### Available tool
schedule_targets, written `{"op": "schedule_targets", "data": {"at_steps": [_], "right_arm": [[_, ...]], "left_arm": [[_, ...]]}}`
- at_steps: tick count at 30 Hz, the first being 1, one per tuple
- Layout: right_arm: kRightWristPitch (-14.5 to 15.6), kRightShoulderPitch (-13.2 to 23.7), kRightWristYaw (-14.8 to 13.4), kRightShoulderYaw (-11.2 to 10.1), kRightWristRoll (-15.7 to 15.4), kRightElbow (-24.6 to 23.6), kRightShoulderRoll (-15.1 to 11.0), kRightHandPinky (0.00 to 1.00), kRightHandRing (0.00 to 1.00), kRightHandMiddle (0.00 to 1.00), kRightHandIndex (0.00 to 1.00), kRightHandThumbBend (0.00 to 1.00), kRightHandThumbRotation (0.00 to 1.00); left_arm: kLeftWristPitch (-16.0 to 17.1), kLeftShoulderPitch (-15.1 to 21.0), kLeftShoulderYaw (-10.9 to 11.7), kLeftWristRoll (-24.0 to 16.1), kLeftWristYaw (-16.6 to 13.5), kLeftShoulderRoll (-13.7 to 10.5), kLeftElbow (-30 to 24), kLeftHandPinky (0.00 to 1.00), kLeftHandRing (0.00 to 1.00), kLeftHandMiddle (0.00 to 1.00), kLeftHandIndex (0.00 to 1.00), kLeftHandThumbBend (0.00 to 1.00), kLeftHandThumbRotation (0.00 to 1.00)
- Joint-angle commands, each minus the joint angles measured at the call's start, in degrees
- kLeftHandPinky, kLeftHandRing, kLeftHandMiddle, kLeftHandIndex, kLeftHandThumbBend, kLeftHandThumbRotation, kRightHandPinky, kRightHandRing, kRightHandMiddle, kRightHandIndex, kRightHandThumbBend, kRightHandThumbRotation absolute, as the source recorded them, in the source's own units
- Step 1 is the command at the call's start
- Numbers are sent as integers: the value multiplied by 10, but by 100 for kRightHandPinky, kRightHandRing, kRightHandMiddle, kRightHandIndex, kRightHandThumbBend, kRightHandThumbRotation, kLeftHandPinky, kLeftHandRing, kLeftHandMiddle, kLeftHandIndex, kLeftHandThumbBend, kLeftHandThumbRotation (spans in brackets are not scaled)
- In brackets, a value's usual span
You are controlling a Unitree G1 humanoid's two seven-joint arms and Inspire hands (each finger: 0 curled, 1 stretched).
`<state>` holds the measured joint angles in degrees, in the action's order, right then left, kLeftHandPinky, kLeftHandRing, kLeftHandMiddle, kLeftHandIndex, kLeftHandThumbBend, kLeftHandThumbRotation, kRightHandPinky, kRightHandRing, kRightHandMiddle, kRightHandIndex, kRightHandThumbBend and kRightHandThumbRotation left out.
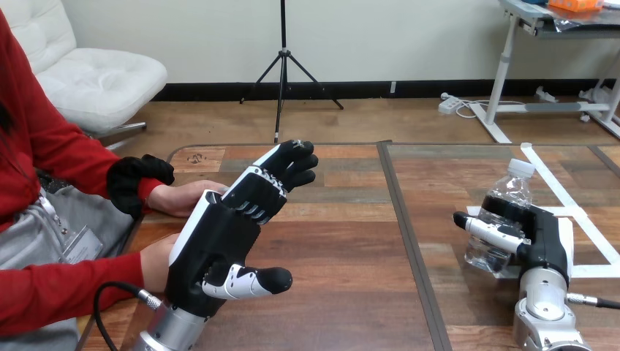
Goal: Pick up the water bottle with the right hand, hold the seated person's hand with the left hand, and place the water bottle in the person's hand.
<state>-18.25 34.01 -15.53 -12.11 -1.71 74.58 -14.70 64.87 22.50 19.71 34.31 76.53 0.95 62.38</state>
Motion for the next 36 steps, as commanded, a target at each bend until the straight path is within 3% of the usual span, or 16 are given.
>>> {"op": "schedule_targets", "data": {"at_steps": [1, 20, 27, 36], "right_arm": [[-38, 25, 11, -14, 19, -21, 11, 38, 42, 48, 50, 85, 0], [-87, 6, 44, -10, 36, -81, 31, 30, 38, 47, 49, 81, 0], [-95, -12, 65, -4, 39, -141, 40, 30, 38, 47, 49, 79, 0], [-78, -40, 80, 16, 27, -228, 42, 30, 37, 47, 48, 79, 0]], "left_arm": [[7, 16, 7, 8, 0, 1, -21, 87, 90, 91, 89, 98, 49], [-7, 18, 10, -2, -4, 1, -15, 88, 90, 91, 89, 99, 46], [-3, 18, 8, -9, -13, 3, -15, 88, 90, 91, 88, 99, 46], [6, 18, 6, -23, -30, 3, -11, 88, 90, 91, 89, 99, 45]]}}
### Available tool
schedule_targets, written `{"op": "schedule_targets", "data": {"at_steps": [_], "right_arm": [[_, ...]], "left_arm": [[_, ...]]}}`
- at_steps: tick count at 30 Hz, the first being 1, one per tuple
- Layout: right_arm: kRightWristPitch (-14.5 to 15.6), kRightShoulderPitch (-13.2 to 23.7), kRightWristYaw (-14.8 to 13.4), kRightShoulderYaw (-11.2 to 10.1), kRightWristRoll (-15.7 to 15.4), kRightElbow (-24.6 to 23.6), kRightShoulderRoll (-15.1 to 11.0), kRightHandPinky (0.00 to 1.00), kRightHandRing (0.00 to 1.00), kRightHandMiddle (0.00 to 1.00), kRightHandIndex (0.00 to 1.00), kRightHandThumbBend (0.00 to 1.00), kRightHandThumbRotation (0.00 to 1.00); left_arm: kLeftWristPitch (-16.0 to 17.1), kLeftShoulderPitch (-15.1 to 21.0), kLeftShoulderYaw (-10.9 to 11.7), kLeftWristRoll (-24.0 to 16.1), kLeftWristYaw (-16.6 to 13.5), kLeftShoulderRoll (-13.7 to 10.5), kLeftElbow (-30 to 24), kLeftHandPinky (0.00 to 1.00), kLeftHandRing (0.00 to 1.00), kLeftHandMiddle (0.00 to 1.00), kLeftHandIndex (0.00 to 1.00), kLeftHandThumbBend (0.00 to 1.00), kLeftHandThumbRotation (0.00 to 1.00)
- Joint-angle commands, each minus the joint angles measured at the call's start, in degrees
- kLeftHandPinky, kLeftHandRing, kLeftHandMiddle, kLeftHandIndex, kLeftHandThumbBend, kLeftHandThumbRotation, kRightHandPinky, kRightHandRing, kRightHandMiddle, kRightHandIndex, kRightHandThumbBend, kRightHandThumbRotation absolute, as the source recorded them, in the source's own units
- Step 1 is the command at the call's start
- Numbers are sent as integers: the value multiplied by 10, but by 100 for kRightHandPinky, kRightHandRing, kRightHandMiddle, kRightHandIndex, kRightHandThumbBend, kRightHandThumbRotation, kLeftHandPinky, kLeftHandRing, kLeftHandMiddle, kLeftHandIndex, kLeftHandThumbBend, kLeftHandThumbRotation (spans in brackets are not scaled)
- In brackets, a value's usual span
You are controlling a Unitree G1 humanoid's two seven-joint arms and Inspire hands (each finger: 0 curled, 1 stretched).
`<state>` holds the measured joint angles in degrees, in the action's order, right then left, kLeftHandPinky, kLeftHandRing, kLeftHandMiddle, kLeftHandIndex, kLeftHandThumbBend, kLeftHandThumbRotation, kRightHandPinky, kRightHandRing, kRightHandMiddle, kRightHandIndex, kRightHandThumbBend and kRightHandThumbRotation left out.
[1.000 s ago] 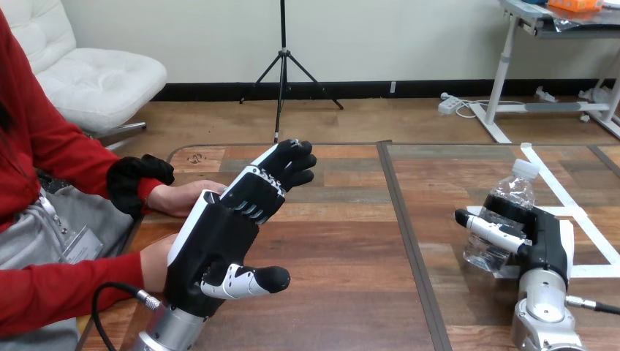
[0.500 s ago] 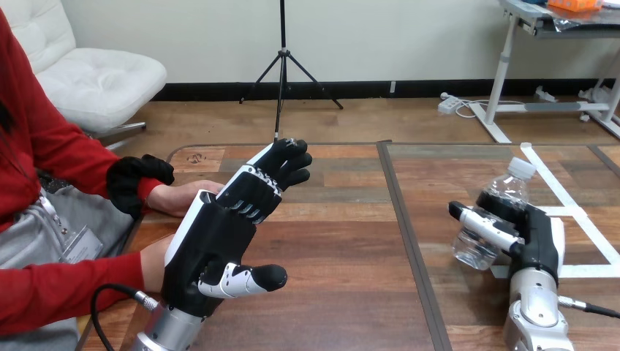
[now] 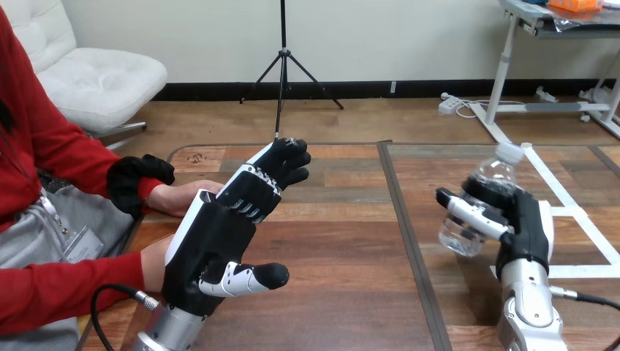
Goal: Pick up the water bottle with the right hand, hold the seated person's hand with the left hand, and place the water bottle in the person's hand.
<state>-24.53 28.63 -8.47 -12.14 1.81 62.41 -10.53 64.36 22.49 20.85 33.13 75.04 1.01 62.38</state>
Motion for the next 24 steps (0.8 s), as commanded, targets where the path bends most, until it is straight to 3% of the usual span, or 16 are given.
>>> {"op": "schedule_targets", "data": {"at_steps": [1, 6, 13, 19, 24], "right_arm": [[-12, 11, 10, 19, -10, -118, 0, 30, 37, 47, 48, 79, 0], [-1, -9, 18, 36, -24, -179, 2, 31, 38, 47, 48, 81, 0], [7, -24, 37, 49, -31, -223, 4, 31, 38, 47, 48, 82, 0], [-4, -29, 63, 60, -34, -232, 2, 31, 39, 47, 48, 84, 0], [-6, -31, 75, 75, -53, -235, -5, 31, 39, 47, 48, 85, 0]], "left_arm": [[12, 18, -6, -14, -18, 2, -11, 88, 91, 91, 89, 99, 46], [24, 17, -10, -32, -41, -1, -8, 88, 91, 91, 89, 100, 46], [57, 15, -14, -65, -78, -6, -5, 90, 92, 92, 90, 100, 48], [110, 14, -14, -115, -129, -17, 1, 91, 94, 94, 92, 100, 52], [150, 14, -10, -176, -193, -28, 7, 91, 95, 94, 93, 100, 54]]}}
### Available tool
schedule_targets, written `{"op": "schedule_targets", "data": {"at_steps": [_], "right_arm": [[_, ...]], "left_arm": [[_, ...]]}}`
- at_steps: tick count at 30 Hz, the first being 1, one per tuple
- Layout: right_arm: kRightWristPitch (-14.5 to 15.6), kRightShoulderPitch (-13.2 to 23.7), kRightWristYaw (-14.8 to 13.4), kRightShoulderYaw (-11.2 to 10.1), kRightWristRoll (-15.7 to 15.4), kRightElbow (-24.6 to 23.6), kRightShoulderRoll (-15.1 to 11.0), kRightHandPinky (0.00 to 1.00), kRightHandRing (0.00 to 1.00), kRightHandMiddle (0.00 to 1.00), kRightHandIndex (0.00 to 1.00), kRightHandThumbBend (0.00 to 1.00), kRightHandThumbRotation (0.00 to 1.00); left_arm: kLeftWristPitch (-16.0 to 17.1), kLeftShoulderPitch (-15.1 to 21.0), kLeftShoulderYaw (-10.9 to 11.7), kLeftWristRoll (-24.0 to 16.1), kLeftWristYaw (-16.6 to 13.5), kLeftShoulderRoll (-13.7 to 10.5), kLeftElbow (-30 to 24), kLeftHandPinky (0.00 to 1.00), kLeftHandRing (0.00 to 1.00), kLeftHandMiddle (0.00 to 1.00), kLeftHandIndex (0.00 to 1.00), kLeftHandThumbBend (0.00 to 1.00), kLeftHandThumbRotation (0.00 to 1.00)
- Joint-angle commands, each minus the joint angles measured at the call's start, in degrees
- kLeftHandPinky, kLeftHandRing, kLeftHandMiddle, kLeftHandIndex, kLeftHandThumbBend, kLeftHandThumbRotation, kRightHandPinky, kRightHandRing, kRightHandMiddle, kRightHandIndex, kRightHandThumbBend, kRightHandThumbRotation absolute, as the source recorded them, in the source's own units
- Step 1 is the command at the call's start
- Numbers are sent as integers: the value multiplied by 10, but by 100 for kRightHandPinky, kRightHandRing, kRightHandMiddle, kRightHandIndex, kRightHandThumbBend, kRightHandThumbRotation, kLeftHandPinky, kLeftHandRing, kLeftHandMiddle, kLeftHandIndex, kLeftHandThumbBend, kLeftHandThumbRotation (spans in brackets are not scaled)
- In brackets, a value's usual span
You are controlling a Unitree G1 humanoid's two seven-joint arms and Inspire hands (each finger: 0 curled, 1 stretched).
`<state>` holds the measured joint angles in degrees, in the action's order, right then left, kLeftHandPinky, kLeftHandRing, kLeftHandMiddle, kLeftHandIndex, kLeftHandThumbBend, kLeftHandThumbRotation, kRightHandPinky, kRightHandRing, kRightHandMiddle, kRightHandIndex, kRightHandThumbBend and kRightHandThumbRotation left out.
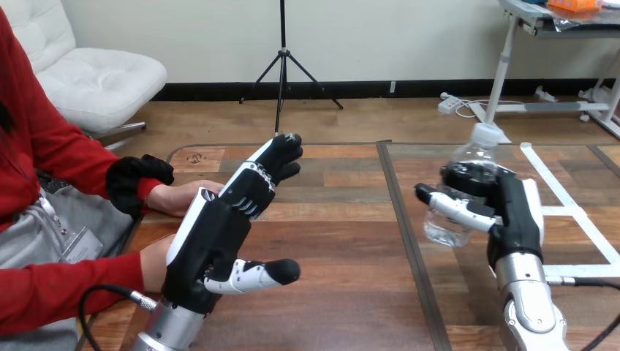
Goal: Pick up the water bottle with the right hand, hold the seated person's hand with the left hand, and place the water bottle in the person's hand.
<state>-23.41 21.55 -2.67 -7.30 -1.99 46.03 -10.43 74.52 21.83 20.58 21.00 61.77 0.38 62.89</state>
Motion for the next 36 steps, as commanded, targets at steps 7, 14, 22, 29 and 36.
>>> {"op": "schedule_targets", "data": {"at_steps": [7, 14, 22, 29, 36], "right_arm": [[-4, 40, 25, 35, -26, -80, -4, 31, 38, 46, 47, 88, 0], [6, 40, 26, 48, -37, -86, -2, 30, 38, 46, 47, 90, 0], [-5, 43, 29, 59, -46, -76, -4, 29, 36, 46, 47, 91, 0], [-8, 44, 30, 63, -50, -73, -3, 28, 36, 45, 47, 92, 0], [-7, 41, 32, 69, -54, -77, -3, 28, 35, 45, 47, 92, 0]], "left_arm": [[88, 19, 11, -186, -175, -44, -1, 94, 97, 97, 97, 100, 61], [76, 15, 34, -341, -299, -71, -40, 97, 99, 99, 99, 100, 67], [36, 7, 29, -492, -446, -104, -90, 100, 100, 100, 100, 100, 67], [-6, 10, 2, -586, -560, -147, -117, 100, 100, 100, 100, 100, 68], [-50, 16, -33, -659, -655, -192, -136, 100, 100, 100, 100, 100, 71]]}}
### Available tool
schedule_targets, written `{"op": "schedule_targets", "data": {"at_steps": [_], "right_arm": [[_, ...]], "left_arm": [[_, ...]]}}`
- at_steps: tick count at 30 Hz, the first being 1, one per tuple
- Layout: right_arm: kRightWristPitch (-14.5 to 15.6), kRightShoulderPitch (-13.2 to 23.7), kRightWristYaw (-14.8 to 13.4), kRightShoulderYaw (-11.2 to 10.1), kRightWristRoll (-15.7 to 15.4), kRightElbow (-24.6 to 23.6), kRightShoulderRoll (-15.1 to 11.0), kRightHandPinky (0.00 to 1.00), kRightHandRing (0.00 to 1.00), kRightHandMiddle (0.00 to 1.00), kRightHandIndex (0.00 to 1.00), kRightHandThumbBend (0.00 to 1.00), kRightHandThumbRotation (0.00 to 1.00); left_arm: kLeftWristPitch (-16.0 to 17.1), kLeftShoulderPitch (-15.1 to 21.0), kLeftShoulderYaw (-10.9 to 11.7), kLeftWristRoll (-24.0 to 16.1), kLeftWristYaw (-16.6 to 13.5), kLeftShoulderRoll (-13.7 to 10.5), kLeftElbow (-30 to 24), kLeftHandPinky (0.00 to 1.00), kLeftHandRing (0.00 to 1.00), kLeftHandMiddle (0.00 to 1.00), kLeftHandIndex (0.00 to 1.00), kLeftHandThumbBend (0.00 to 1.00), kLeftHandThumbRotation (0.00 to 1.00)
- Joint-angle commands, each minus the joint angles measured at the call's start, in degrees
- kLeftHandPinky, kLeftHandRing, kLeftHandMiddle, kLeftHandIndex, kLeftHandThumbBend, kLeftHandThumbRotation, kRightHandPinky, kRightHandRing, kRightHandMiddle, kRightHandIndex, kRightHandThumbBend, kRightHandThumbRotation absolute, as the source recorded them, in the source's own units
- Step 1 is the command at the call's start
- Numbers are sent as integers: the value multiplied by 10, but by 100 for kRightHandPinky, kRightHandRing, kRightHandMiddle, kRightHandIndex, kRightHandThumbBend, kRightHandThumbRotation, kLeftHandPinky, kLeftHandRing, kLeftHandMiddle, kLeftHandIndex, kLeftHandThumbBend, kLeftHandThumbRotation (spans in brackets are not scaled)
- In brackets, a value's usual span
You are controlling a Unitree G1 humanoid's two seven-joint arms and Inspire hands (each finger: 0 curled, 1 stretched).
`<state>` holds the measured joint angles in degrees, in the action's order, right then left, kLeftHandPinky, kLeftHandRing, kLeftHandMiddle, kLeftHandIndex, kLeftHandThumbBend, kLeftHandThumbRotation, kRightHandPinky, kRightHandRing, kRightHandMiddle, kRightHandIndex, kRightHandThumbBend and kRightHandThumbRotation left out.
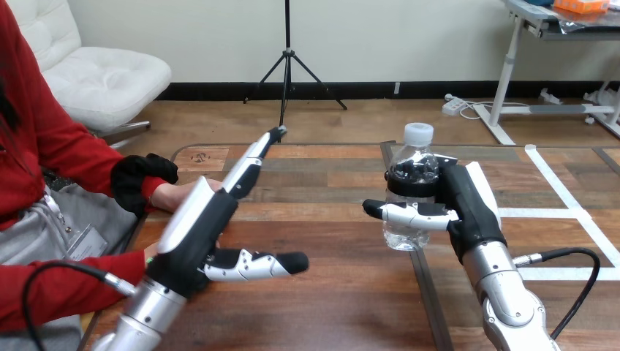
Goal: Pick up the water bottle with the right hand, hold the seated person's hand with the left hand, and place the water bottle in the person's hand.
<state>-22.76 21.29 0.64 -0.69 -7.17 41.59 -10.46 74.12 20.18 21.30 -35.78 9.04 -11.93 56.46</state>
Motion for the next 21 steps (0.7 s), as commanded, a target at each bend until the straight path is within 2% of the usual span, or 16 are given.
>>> {"op": "schedule_targets", "data": {"at_steps": [1, 9, 13, 21], "right_arm": [[-13, 43, -1, 3, -2, -34, -3, 28, 35, 45, 47, 92, 0], [-8, 39, 3, 4, 0, -42, 0, 28, 35, 45, 47, 93, 0], [-10, 37, 5, 4, 2, -44, 0, 28, 35, 45, 47, 93, 0], [-12, 33, 2, 3, -1, -50, -3, 28, 36, 45, 47, 92, 0]], "left_arm": [[-50, 33, -45, -96, -138, -73, -71, 100, 100, 100, 100, 100, 72], [-83, 48, -95, -137, -207, -129, -61, 100, 100, 100, 100, 100, 74], [-92, 58, -125, -144, -241, -153, -45, 100, 100, 100, 100, 100, 73], [-115, 84, -186, -150, -280, -202, -7, 100, 100, 100, 100, 100, 73]]}}
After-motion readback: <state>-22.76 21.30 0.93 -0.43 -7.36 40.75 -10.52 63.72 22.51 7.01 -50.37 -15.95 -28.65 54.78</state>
